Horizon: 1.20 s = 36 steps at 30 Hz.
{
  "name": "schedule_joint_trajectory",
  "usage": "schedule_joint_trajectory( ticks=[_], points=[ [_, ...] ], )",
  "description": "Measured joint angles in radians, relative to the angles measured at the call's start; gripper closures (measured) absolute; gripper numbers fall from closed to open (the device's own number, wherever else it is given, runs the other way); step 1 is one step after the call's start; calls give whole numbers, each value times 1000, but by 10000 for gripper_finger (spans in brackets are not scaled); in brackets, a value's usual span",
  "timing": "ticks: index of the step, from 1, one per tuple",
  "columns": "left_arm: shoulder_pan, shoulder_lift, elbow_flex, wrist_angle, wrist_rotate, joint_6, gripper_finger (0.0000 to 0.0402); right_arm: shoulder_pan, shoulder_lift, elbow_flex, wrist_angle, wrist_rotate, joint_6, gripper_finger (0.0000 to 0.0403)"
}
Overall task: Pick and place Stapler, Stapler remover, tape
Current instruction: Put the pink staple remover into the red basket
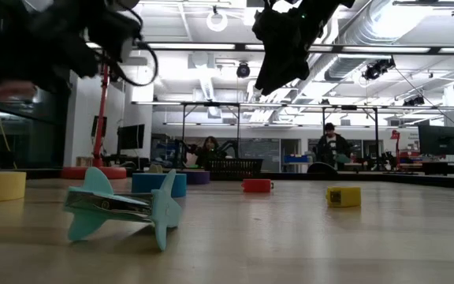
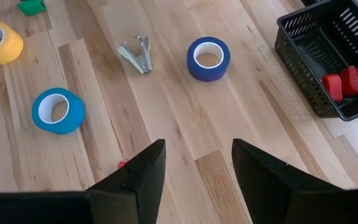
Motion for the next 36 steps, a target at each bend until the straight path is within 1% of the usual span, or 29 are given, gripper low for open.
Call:
schedule_joint_trajectory(
  ticks=[4,6,11,15,20,25,28,31,36],
  points=[
    [-116,-64,0,7,82,-82,303,0,0,0,0,0,-8,226],
    [-189,-76,1,-3,122,-135,303,0,0,0,0,0,-10,226],
    [-404,-82,1,8,181,-256,303,0,0,0,0,0,-18,226],
    [-573,-81,1,80,228,-387,303,0,0,0,0,0,-18,226],
    [-766,-79,1,220,229,-591,302,0,0,0,1,0,-33,226],
    [-928,-47,1,388,178,-762,302,0,0,0,1,0,-58,226],
    [-1007,-7,1,472,142,-809,302,0,0,0,1,0,-68,226],
    [-1067,37,1,552,131,-833,302,0,0,0,1,0,-83,226],
    [-1124,126,1,624,169,-854,302,0,0,0,1,0,-86,226]
  ],
)
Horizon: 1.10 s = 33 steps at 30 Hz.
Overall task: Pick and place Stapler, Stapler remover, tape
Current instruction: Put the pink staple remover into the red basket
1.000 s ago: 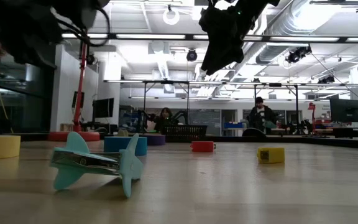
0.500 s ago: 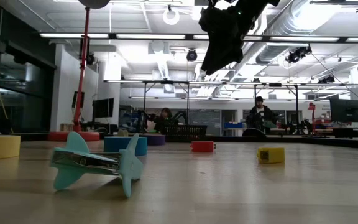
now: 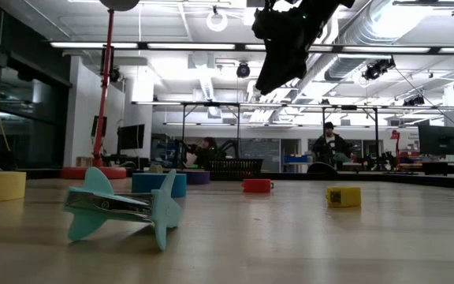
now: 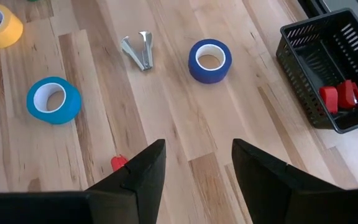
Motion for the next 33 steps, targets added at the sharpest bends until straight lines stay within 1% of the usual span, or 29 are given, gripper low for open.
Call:
schedule_joint_trajectory(
  ticks=[4,9,13,18,23,33],
  points=[
    [-25,70,0,4,34,0,302,0,0,0,0,0,0,226],
    [-29,142,0,14,79,-1,302,0,0,0,0,0,0,226],
    [-29,177,-1,89,111,1,302,0,0,0,0,0,0,226],
    [-29,185,-1,204,84,2,302,0,0,0,0,0,0,226],
    [-29,185,-1,217,77,0,302,0,0,0,0,0,0,226],
    [-29,185,-16,216,119,-1,302,0,0,0,0,0,0,226]
  ],
)
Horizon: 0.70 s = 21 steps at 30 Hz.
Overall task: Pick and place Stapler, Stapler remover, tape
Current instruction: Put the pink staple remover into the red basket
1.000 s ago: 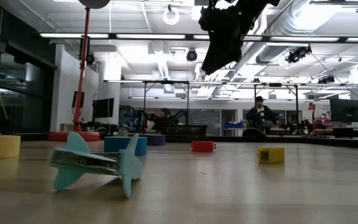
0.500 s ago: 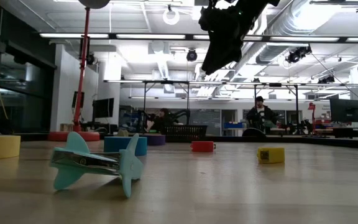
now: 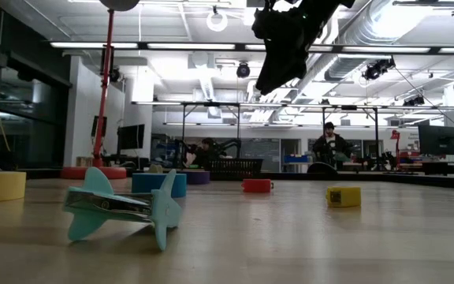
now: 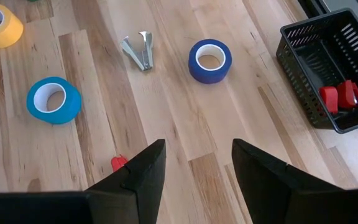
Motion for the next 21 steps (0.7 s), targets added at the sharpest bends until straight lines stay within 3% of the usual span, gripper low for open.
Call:
schedule_joint_trajectory(
  ticks=[6,14,21],
  points=[
    [0,0,-26,3,72,-10,302,0,0,0,0,0,0,226],
    [0,0,-27,49,77,-17,299,0,0,0,0,0,0,226],
    [0,0,-27,60,79,-25,257,0,0,0,0,0,0,226]
  ],
)
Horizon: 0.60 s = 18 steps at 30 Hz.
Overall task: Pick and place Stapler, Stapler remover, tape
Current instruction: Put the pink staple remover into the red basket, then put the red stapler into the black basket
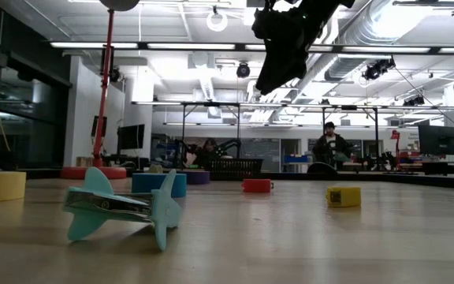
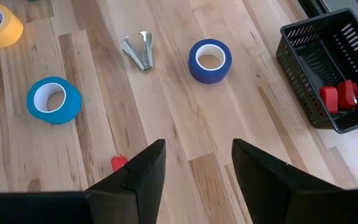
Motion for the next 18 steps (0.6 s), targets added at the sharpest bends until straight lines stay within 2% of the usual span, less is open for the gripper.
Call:
schedule_joint_trajectory(
  ticks=[9,18],
  points=[
    [0,0,0,0,15,-17,207,0,0,0,0,0,5,226],
    [1,0,0,-14,21,-58,197,0,0,0,7,-4,0,226]
  ],
)
